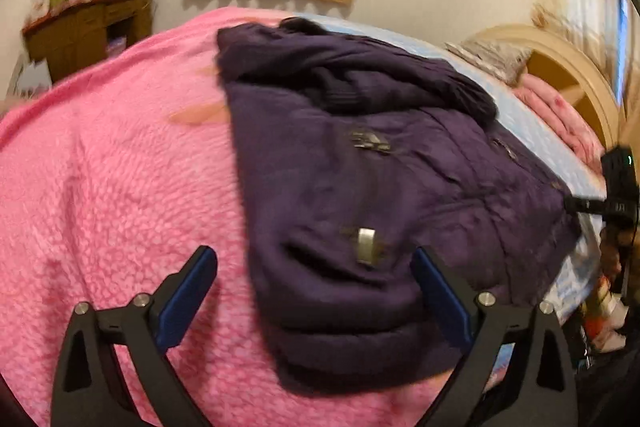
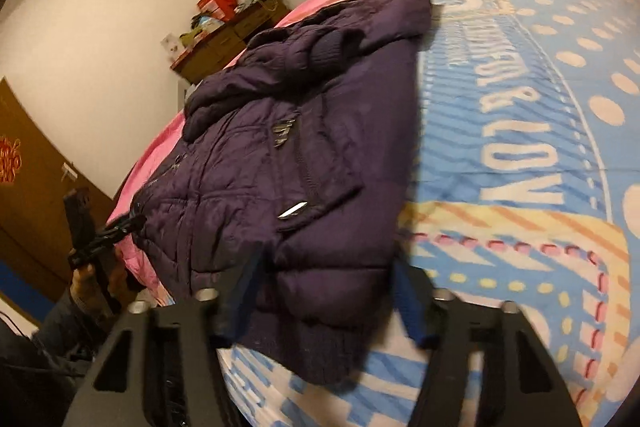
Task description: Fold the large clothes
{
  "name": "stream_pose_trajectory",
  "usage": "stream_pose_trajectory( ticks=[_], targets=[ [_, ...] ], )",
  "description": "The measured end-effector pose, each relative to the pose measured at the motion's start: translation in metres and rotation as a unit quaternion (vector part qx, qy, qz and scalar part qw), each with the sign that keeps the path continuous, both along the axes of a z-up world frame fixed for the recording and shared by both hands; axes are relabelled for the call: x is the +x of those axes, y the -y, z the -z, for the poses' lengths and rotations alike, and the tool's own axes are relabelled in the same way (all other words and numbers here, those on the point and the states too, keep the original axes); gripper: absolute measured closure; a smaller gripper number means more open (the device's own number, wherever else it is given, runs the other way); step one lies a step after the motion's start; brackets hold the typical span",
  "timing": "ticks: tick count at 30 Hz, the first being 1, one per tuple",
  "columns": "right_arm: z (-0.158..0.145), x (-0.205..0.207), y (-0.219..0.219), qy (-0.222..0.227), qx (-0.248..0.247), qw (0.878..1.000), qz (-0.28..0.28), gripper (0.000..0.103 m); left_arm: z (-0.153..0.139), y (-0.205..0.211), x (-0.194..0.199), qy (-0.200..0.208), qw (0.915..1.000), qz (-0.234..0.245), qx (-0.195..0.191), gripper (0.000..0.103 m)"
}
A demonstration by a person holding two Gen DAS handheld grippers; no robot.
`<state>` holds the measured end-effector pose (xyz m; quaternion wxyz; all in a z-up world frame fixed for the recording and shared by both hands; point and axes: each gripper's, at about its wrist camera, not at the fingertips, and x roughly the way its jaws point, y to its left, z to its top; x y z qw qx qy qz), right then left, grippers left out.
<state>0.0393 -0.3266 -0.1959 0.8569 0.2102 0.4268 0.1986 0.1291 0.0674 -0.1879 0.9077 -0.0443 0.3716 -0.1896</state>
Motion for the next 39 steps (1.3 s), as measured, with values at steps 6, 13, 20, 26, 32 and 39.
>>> stream_pose_trajectory(
  ticks=[6, 13, 20, 26, 32, 39],
  targets=[
    [0.005, 0.006, -0.009, 0.034, -0.005, 0.999, 0.008, 0.054, 0.009, 0.014, 0.002, -0.021, 0.9953, 0.048, -0.081, 0.012],
    [0.006, -0.002, -0.003, 0.020, 0.025, 0.999, 0.003, 0.063, 0.011, 0.007, -0.006, -0.037, 0.9917, 0.061, -0.106, 0.055],
    [0.004, -0.013, -0.027, 0.055, -0.039, 0.998, 0.002, 0.055, 0.013, 0.011, -0.005, -0.044, 0.9921, 0.035, -0.112, 0.048],
    [0.000, -0.029, -0.006, 0.042, 0.049, 0.998, 0.016, 0.076, -0.006, -0.003, -0.023, -0.067, 0.9885, 0.042, -0.129, 0.081],
    [-0.035, -0.072, 0.000, 0.065, 0.108, 0.992, 0.002, 0.079, -0.053, -0.012, -0.066, -0.069, 0.9795, 0.063, -0.179, 0.083],
    [-0.099, -0.103, 0.022, 0.124, 0.201, 0.972, 0.017, 0.080, -0.109, -0.014, -0.092, -0.055, 0.9575, 0.094, -0.267, 0.083]
  ],
)
